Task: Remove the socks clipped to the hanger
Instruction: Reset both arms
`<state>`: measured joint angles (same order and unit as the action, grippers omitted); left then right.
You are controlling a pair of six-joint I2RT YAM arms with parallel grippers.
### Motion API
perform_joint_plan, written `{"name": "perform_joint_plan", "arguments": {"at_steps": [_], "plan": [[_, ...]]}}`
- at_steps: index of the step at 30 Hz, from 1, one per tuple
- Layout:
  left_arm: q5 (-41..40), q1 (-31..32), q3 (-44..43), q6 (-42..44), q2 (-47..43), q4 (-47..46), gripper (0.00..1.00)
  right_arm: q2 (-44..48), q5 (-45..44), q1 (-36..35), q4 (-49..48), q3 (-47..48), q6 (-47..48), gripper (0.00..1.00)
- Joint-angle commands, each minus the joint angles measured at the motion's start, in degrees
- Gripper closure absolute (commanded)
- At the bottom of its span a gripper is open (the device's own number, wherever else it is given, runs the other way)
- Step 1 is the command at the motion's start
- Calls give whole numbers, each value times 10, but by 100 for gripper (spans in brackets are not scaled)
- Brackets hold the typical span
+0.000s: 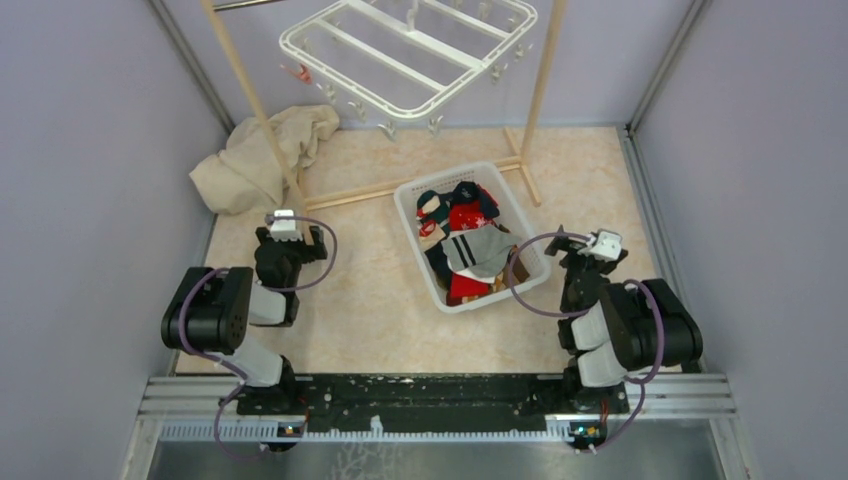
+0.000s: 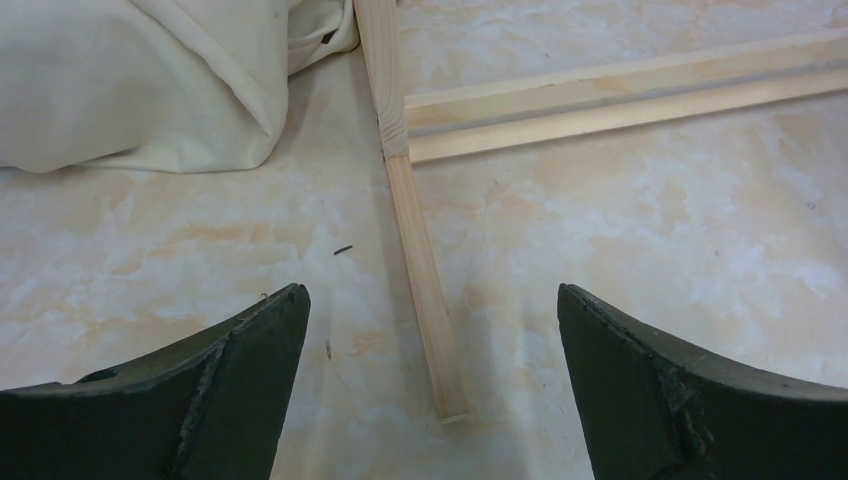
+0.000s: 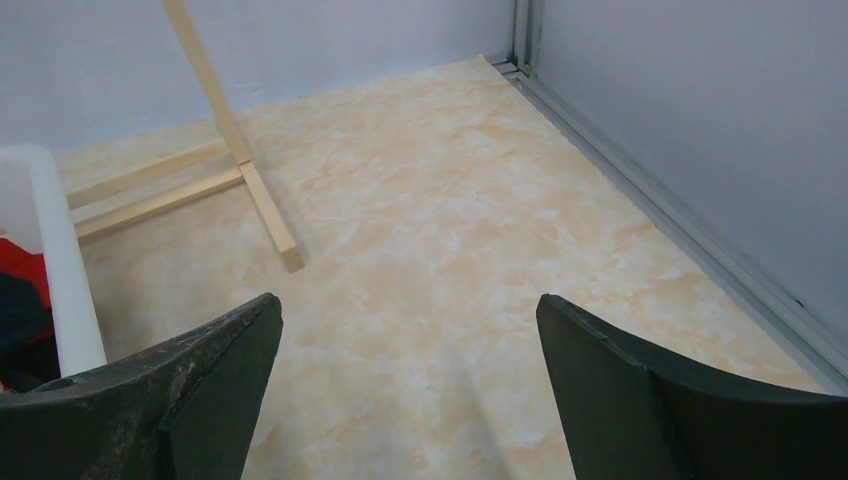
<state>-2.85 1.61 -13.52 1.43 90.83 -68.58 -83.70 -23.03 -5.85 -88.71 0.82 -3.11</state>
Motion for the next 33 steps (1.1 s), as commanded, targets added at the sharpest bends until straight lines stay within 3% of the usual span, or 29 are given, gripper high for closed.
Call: {"name": "perform_joint_plan", "arguments": {"at_steps": [1,9,13,33], "plan": [[14,-3,4,6,0,-54,1,-26,21,0,-66,-24,27,2],[12,-1,3,7,1,-54,1,-5,73,0,39,24,47,2],[12,-1,4,7,0,-55,1,0,77,2,162,85,44,1],[12,-1,4,7,0,-54,1,-1,87,9,165,88,42,1]]}}
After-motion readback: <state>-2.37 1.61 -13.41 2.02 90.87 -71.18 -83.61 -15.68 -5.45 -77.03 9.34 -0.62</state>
